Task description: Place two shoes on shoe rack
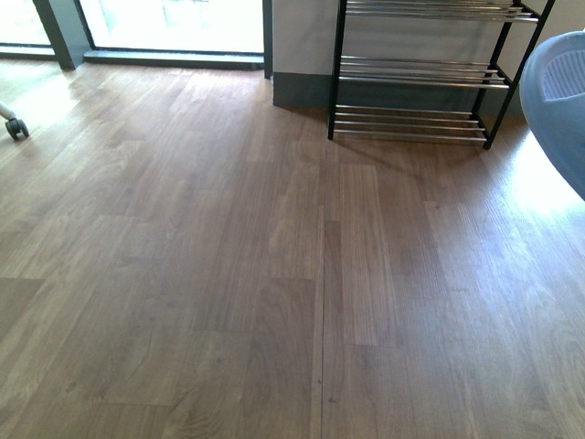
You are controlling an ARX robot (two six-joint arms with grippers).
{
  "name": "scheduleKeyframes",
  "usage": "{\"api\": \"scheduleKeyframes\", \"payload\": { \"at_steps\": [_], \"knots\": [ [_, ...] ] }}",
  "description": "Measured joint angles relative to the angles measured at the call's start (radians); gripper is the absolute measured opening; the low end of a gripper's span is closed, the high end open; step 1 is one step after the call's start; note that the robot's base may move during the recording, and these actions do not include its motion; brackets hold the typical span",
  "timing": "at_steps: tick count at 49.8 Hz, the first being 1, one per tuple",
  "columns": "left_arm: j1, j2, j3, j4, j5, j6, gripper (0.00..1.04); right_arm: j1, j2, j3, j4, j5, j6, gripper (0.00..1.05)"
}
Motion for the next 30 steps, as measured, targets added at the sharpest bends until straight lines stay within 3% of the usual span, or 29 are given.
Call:
{"api": "scheduleKeyframes", "payload": {
  "at_steps": [5,7,11,21,30],
  "knots": [
    [-0.102,-0.127,-0.058,-0.060,-0.131,-0.038,0.02,0.000,0.000,0.000,0.000,0.000,0.000,0.02],
    [-0.147,-0.176,-0.094,-0.028,-0.205,-0.029,0.02,0.000,0.000,0.000,0.000,0.000,0.000,0.02],
    [-0.176,-0.224,-0.141,0.037,-0.264,-0.019,0.02,0.000,0.000,0.000,0.000,0.000,0.000,0.02],
    [-0.162,-0.268,-0.227,0.217,-0.291,0.053,0.02,0.000,0.000,0.000,0.000,0.000,0.000,0.02],
    [-0.135,-0.270,-0.243,0.240,-0.296,0.074,0.02,0.000,0.000,0.000,0.000,0.000,0.000,0.02]
  ]
}}
